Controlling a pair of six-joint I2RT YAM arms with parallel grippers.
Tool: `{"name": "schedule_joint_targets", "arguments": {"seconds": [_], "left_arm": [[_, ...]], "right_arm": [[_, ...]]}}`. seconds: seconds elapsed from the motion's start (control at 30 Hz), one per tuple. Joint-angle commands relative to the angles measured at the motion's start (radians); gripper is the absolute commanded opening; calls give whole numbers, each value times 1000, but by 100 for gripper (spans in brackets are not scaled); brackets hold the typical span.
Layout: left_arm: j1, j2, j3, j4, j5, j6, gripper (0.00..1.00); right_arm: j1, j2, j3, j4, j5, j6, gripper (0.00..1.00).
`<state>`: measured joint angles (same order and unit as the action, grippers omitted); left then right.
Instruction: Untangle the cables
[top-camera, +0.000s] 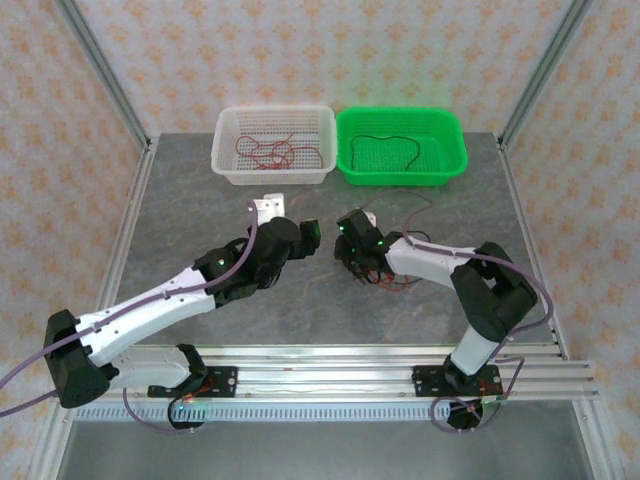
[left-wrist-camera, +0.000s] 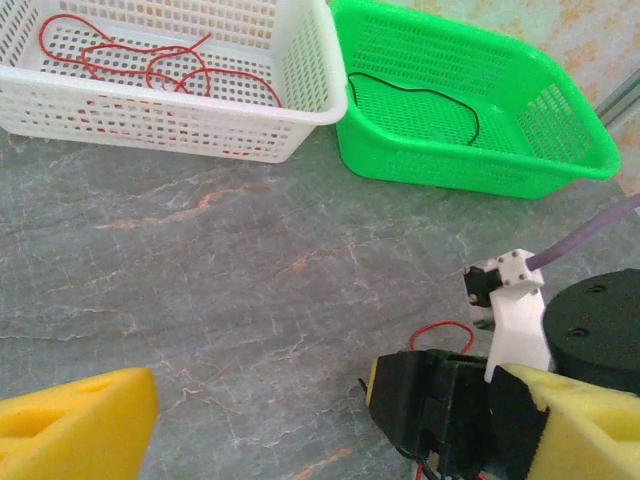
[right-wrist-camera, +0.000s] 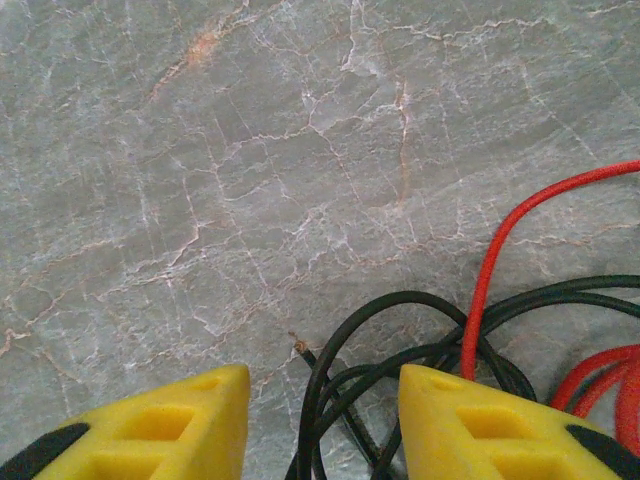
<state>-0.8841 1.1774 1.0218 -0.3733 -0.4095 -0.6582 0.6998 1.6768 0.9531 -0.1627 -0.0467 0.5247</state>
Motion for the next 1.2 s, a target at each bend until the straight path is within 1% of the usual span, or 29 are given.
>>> {"name": "schedule_joint_targets", "arguments": {"seconds": [0.0,0.1,0.2,0.27,0.3,0.33,0.5,0.63,0.7,0.8,1.17], "left_arm": [[-6,-24,-12,17,-43,-18,87],[-6,-26,-6,16,-46,-18,87],[-11,-27,-2,12,-50,-20,87],[-14,-30,-2,13,-50,-21,87],[-15,-30,-3,13,-50,-21,87],[-18,-30,-4,13,-49,-23,87],[-33,-19,-15,27,-30,-30,87],[-45,-3,-17,33,-24,-35,87],[-52,5,-17,42,-23,-35,87],[-55,13,-15,57,-20,-34,87],[-57,18,-9,50,-24,-18,88]], "right_arm": [[1,19,35,14,42,15,41],[1,27,47,14,48,14,37],[1,31,62,12,63,14,29],[1,32,68,11,71,14,18],[1,32,70,12,74,14,8],[1,30,69,15,78,15,0],[1,-10,36,38,76,26,0],[1,-48,17,23,73,37,0],[1,-63,7,11,72,50,12],[1,-70,-11,11,52,66,25],[1,17,-1,45,12,84,28]]}}
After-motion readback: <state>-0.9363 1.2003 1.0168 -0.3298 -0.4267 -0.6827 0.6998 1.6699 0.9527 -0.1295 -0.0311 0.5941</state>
